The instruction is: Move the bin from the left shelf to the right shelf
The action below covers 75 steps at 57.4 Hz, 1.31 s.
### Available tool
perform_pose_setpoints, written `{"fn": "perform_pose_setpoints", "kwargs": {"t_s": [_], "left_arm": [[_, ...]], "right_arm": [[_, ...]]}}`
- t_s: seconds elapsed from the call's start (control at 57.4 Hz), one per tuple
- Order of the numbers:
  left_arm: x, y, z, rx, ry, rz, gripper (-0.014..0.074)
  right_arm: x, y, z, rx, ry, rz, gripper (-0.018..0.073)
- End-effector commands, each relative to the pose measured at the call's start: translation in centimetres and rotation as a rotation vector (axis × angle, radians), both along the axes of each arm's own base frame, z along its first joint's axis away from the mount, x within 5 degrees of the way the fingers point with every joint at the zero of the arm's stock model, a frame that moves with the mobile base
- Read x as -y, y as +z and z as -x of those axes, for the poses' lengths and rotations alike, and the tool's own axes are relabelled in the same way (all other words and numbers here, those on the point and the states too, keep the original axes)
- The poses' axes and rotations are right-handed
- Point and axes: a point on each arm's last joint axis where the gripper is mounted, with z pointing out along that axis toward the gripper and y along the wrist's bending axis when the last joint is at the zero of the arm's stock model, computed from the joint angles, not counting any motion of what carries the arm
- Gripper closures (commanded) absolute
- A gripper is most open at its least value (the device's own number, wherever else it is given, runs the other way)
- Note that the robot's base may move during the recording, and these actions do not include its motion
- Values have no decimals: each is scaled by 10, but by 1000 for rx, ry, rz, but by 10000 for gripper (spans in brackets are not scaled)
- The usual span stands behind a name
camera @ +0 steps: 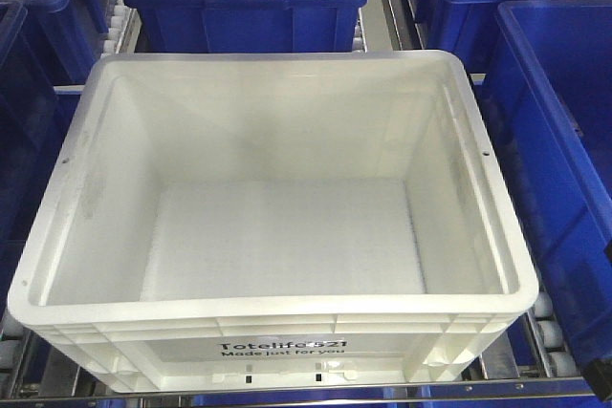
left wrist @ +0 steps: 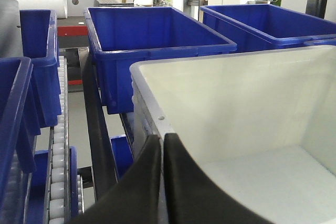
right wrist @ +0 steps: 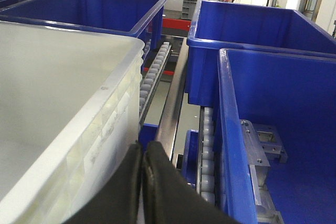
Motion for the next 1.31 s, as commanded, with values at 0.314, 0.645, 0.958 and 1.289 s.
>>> {"fn": "perform_pose_setpoints", "kwargs": {"t_s": [0.314, 0.645, 0.958, 1.289], "left_arm": [[0, 14, 2, 80, -1, 19, 604], [-2, -70, 9, 22, 1, -14, 604], [-3, -84, 7, 41, 9, -16, 603], [-3, -84, 7, 41, 9, -16, 603]], "right_arm": [[2, 14, -2, 73, -22, -9, 567], [2, 14, -2, 73, -22, -8, 567], [2, 14, -2, 73, -22, -8, 567], [2, 14, -2, 73, -22, -8, 567]]}}
